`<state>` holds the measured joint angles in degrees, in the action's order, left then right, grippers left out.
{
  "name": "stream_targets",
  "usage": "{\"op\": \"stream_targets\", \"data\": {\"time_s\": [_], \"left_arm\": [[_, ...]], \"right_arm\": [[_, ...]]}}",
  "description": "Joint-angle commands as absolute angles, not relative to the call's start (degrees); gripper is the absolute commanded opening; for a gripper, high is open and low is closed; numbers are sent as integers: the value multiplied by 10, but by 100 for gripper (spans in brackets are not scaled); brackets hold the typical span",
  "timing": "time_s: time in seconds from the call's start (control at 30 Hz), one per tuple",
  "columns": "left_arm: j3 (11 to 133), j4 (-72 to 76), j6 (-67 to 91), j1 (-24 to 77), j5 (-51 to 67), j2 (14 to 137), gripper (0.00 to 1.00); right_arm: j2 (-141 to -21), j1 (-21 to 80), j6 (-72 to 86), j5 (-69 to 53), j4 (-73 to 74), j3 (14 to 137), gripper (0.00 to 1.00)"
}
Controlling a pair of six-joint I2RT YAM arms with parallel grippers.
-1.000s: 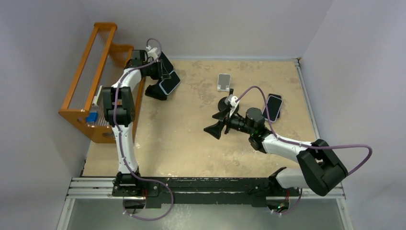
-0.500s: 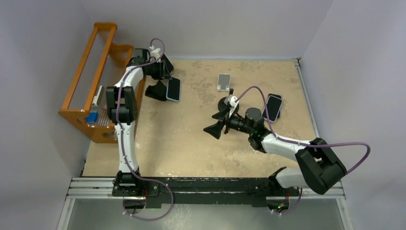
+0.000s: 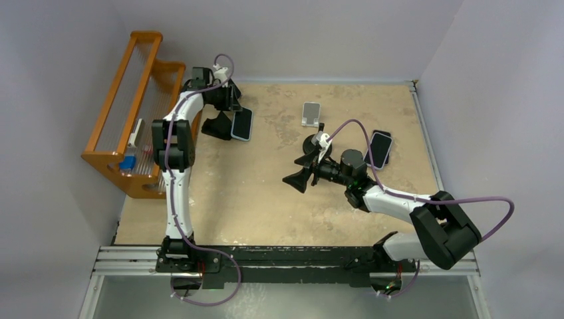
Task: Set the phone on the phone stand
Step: Pick up the phone at the center of the board.
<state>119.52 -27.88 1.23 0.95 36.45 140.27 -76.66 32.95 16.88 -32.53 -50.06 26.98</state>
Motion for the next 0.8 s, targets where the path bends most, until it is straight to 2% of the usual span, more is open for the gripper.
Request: {"op": "stream_targets", "data": {"time_s": [0.0, 0.1, 0.33, 0.63, 0.77], "left_arm": [[1216, -289, 3, 16, 366, 1420, 37], [1216, -290, 3, 16, 365, 1424, 34], [1220, -283, 7, 16, 379, 1426, 0], [1203, -248, 33, 14, 433, 1389, 0], [1135, -180, 65, 12, 470, 1336, 0]], "right_arm": [[-764, 329, 164, -323, -527, 269, 99], [-766, 329, 164, -323, -527, 270, 99], [-766, 329, 163, -321, -527, 268, 99], [-764, 329, 162, -319, -523, 267, 99], [-760, 329, 161, -318, -522, 267, 99]]}}
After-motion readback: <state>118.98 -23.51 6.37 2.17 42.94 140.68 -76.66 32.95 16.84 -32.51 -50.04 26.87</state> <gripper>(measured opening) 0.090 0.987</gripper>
